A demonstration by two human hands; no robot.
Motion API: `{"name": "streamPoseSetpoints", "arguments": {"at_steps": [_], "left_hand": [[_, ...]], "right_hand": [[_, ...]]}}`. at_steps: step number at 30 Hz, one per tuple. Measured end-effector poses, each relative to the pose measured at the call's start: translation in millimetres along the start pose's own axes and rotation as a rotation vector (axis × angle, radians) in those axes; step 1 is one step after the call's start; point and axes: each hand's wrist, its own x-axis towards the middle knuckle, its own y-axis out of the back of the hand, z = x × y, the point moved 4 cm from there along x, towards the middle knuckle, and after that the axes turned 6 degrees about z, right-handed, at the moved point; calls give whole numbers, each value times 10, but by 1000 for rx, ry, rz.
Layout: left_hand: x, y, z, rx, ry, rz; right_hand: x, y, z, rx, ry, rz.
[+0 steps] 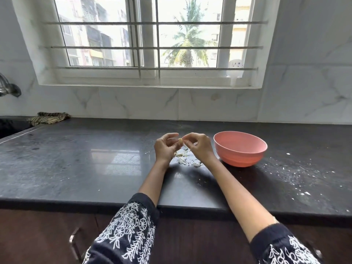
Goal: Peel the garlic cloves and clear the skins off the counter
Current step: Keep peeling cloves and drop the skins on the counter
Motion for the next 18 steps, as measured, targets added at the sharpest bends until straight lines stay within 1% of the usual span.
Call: {"name": "streamPoseSetpoints", "arguments": {"at_steps": [6, 9, 14, 18], "left_hand": [[-5, -27, 40, 260, -211, -5], [7, -14, 50, 271, -213, 17], [13, -39, 13, 285, -206, -25], [-18, -58, 31, 371, -278, -48]], "right_hand": [[-3, -10, -8, -45, 30, -40], [-8, -1, -7, -101, 51, -36], [-4, -2, -8, -55, 37, -22], [-10, -32, -8, -127, 106, -88]]}}
